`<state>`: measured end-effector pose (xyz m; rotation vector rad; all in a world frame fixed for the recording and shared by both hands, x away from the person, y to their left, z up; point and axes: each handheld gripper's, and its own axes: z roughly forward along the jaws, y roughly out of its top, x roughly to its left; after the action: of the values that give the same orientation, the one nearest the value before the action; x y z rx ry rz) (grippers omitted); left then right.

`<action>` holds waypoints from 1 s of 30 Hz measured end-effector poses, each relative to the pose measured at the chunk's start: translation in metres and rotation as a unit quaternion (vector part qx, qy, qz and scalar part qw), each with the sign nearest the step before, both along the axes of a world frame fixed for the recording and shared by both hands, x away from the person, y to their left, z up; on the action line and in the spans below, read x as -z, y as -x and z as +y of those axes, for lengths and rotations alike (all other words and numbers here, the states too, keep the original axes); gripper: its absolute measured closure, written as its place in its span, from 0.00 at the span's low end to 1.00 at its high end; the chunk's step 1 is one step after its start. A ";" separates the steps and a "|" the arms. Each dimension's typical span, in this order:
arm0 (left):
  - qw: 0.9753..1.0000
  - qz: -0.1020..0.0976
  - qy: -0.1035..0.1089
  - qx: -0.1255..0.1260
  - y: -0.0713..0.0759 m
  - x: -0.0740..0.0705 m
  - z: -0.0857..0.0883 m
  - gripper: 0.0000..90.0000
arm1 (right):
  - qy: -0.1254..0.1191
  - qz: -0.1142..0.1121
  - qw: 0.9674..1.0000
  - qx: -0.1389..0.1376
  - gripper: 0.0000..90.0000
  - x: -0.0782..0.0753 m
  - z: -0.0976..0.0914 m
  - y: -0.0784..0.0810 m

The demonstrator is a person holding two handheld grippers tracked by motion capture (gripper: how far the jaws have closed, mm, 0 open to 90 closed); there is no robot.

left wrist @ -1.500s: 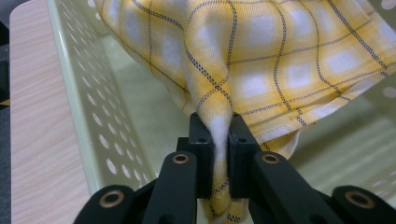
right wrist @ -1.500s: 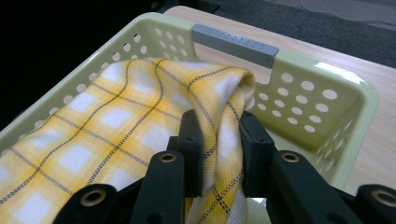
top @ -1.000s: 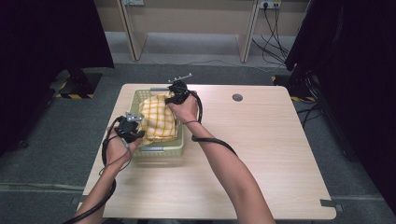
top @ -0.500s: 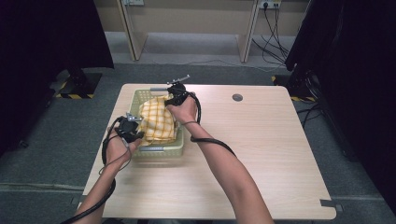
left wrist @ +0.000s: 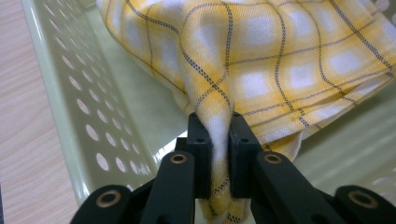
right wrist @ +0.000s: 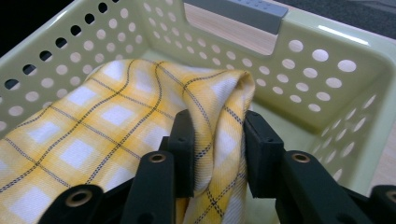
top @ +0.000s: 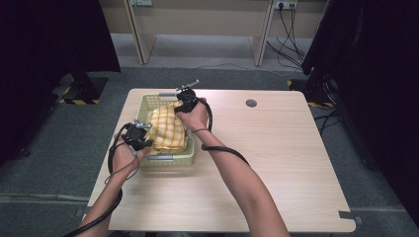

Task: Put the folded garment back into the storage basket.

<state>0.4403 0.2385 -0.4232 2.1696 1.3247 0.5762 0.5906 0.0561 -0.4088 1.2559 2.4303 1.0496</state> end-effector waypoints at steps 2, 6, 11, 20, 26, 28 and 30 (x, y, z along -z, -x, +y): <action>1.000 0.000 -0.001 -0.002 0.000 0.000 0.000 0.89 | 0.003 -0.004 1.000 0.000 0.75 0.000 0.000 0.000; 1.000 -0.005 -0.004 0.001 0.000 0.001 0.000 0.84 | 0.013 -0.015 1.000 -0.001 0.69 -0.001 -0.001 0.000; 1.000 -0.015 -0.004 0.003 0.003 -0.001 0.001 0.73 | 0.017 -0.027 1.000 -0.001 0.63 -0.003 -0.003 0.000; 0.999 -0.034 0.009 0.009 0.015 -0.006 -0.002 0.56 | 0.013 -0.033 0.999 -0.001 0.53 -0.003 -0.007 0.001; 0.999 -0.043 0.010 0.008 0.018 -0.009 -0.002 0.52 | 0.008 -0.040 0.999 0.001 0.48 -0.006 -0.012 0.003; 0.999 -0.048 0.012 0.008 0.020 -0.012 -0.002 0.51 | 0.004 -0.042 0.999 0.003 0.47 -0.008 -0.015 0.003; 0.999 -0.053 0.011 0.007 0.022 -0.014 -0.001 0.50 | 0.000 -0.045 0.999 0.005 0.47 -0.011 -0.017 0.003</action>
<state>0.4188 0.2371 -0.4091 2.0989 1.2535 0.6592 0.5872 0.0389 -0.3976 1.1926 2.3560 1.0789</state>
